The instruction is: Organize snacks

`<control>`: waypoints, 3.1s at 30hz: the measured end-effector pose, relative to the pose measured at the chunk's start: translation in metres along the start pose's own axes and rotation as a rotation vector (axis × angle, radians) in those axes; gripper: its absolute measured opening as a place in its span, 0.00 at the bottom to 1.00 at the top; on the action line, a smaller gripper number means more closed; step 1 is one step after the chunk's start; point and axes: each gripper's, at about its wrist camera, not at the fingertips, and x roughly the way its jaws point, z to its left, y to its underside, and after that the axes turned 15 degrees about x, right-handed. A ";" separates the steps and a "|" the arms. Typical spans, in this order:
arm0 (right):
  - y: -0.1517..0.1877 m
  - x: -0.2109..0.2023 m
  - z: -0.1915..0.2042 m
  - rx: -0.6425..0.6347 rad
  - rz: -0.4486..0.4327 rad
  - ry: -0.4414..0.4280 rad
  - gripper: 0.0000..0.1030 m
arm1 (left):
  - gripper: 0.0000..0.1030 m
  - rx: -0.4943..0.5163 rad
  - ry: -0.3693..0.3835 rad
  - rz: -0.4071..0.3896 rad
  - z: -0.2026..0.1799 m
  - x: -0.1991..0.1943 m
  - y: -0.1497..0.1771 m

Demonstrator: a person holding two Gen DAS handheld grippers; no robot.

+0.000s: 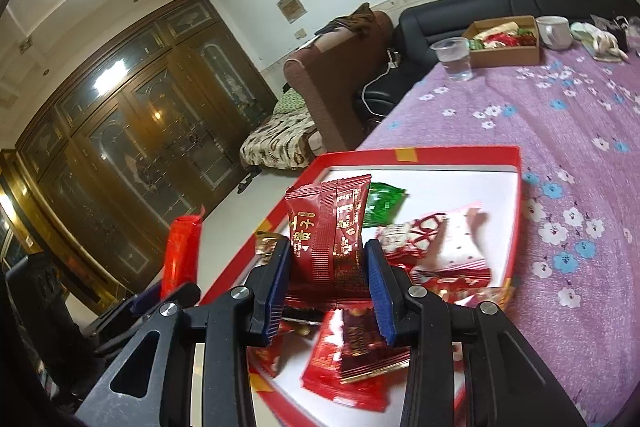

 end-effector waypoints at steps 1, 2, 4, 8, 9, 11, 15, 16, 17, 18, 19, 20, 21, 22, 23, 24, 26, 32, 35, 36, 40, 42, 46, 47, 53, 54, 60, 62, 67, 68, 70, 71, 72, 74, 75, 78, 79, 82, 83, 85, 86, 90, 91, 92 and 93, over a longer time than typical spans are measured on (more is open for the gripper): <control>-0.001 0.001 -0.003 0.008 0.001 0.006 0.37 | 0.43 0.005 0.003 0.004 -0.001 0.003 0.000; -0.002 0.002 -0.006 0.015 0.001 0.010 0.37 | 0.43 0.014 0.003 0.007 -0.004 0.008 -0.002; -0.004 0.003 -0.011 0.021 -0.003 0.018 0.37 | 0.43 0.030 0.003 0.007 -0.009 0.012 -0.005; -0.007 0.005 -0.018 0.017 -0.009 0.033 0.37 | 0.43 0.069 -0.001 0.002 -0.021 0.019 -0.013; -0.008 0.006 -0.020 0.021 -0.010 0.034 0.37 | 0.43 0.081 0.000 0.010 -0.024 0.023 -0.015; -0.009 0.008 -0.027 0.037 -0.005 0.033 0.37 | 0.43 0.094 0.000 0.016 -0.029 0.027 -0.018; -0.011 0.012 -0.038 0.057 -0.001 0.042 0.37 | 0.43 0.117 -0.006 0.022 -0.038 0.031 -0.019; -0.011 0.013 -0.042 0.068 0.003 0.043 0.37 | 0.43 0.120 -0.005 0.027 -0.040 0.032 -0.019; -0.012 0.012 -0.044 0.074 0.004 0.041 0.37 | 0.43 0.122 -0.004 0.032 -0.042 0.034 -0.020; -0.012 0.012 -0.046 0.079 0.004 0.039 0.37 | 0.43 0.124 -0.004 0.038 -0.044 0.037 -0.020; -0.012 0.012 -0.048 0.080 0.004 0.037 0.39 | 0.43 0.127 -0.006 0.042 -0.045 0.038 -0.020; -0.013 0.012 -0.049 0.083 0.003 0.037 0.39 | 0.43 0.128 -0.007 0.045 -0.046 0.039 -0.020; -0.013 0.011 -0.050 0.085 0.002 0.035 0.39 | 0.43 0.127 -0.007 0.048 -0.047 0.040 -0.020; -0.013 0.011 -0.052 0.091 0.002 0.031 0.39 | 0.43 0.128 -0.007 0.050 -0.048 0.040 -0.021; -0.013 0.011 -0.053 0.097 0.002 0.028 0.39 | 0.43 0.129 -0.009 0.052 -0.048 0.041 -0.021; -0.014 0.010 -0.055 0.105 0.002 0.025 0.39 | 0.44 0.131 -0.015 0.053 -0.049 0.041 -0.021; -0.015 0.009 -0.058 0.122 0.004 0.015 0.40 | 0.44 0.129 -0.019 0.056 -0.050 0.041 -0.022; -0.018 0.000 -0.065 0.162 -0.001 -0.010 0.57 | 0.71 0.110 -0.039 0.041 -0.052 0.035 -0.027; -0.019 -0.008 -0.066 0.164 -0.017 -0.016 0.61 | 0.80 0.102 -0.049 0.018 -0.052 0.028 -0.029; -0.019 -0.011 -0.066 0.165 -0.022 -0.018 0.62 | 0.80 0.102 -0.055 0.011 -0.053 0.025 -0.030; -0.021 -0.023 -0.068 0.172 -0.040 -0.024 0.64 | 0.81 0.109 -0.062 0.016 -0.058 0.021 -0.033; -0.021 -0.029 -0.069 0.175 -0.050 -0.027 0.65 | 0.81 0.113 -0.065 0.023 -0.062 0.020 -0.034; -0.019 -0.042 -0.070 0.171 -0.069 -0.028 0.67 | 0.81 0.118 -0.064 0.023 -0.067 0.016 -0.036; -0.019 -0.045 -0.070 0.170 -0.072 -0.028 0.67 | 0.81 0.119 -0.063 0.020 -0.068 0.014 -0.037; -0.018 -0.063 -0.074 0.165 -0.096 -0.024 0.69 | 0.81 0.132 -0.058 0.006 -0.078 0.004 -0.038; -0.017 -0.066 -0.074 0.164 -0.100 -0.023 0.69 | 0.81 0.136 -0.057 0.007 -0.080 0.003 -0.038; -0.009 -0.080 -0.071 0.124 -0.107 -0.023 0.72 | 0.81 0.141 -0.060 0.015 -0.085 -0.002 -0.037; -0.005 -0.084 -0.070 0.111 -0.109 -0.019 0.72 | 0.81 0.138 -0.061 0.016 -0.087 -0.004 -0.036; 0.003 -0.096 -0.070 0.104 -0.119 -0.015 0.72 | 0.81 0.152 -0.091 0.007 -0.091 -0.014 -0.035; 0.003 -0.098 -0.071 0.104 -0.122 -0.016 0.72 | 0.81 0.155 -0.094 0.002 -0.092 -0.017 -0.035; 0.006 -0.105 -0.070 0.100 -0.131 -0.018 0.72 | 0.81 0.158 -0.095 -0.009 -0.093 -0.024 -0.035; 0.007 -0.108 -0.069 0.098 -0.134 -0.019 0.72 | 0.81 0.157 -0.092 -0.014 -0.093 -0.027 -0.034; 0.009 -0.111 -0.068 0.095 -0.138 -0.020 0.72 | 0.81 0.159 -0.090 -0.021 -0.095 -0.031 -0.033; 0.013 -0.118 -0.065 0.086 -0.149 -0.022 0.72 | 0.81 0.166 -0.090 -0.033 -0.097 -0.039 -0.032; 0.016 -0.121 -0.063 0.080 -0.153 -0.021 0.72 | 0.81 0.170 -0.091 -0.038 -0.098 -0.042 -0.031; 0.023 -0.132 -0.057 0.065 -0.167 -0.022 0.72 | 0.81 0.181 -0.091 -0.055 -0.101 -0.053 -0.030; 0.026 -0.136 -0.055 0.062 -0.172 -0.022 0.72 | 0.81 0.183 -0.089 -0.060 -0.102 -0.056 -0.029; 0.032 -0.144 -0.049 0.054 -0.182 -0.023 0.72 | 0.83 0.188 -0.081 -0.071 -0.102 -0.067 -0.025; 0.034 -0.147 -0.047 0.048 -0.186 -0.023 0.72 | 0.83 0.187 -0.079 -0.076 -0.101 -0.070 -0.024; 0.040 -0.154 -0.039 0.032 -0.193 -0.021 0.72 | 0.83 0.182 -0.074 -0.086 -0.101 -0.078 -0.022; 0.042 -0.157 -0.036 0.025 -0.196 -0.022 0.72 | 0.83 0.178 -0.070 -0.092 -0.100 -0.082 -0.021; 0.054 -0.172 -0.016 -0.024 -0.224 -0.005 0.72 | 0.83 0.168 -0.072 -0.120 -0.098 -0.098 -0.018; 0.059 -0.178 -0.010 -0.044 -0.240 0.006 0.75 | 0.83 0.169 -0.075 -0.127 -0.098 -0.100 -0.018; 0.062 -0.182 -0.006 -0.060 -0.252 0.015 0.77 | 0.87 0.168 -0.078 -0.135 -0.098 -0.104 -0.018; 0.066 -0.187 -0.002 -0.078 -0.268 0.026 0.78 | 0.92 0.167 -0.078 -0.140 -0.097 -0.106 -0.017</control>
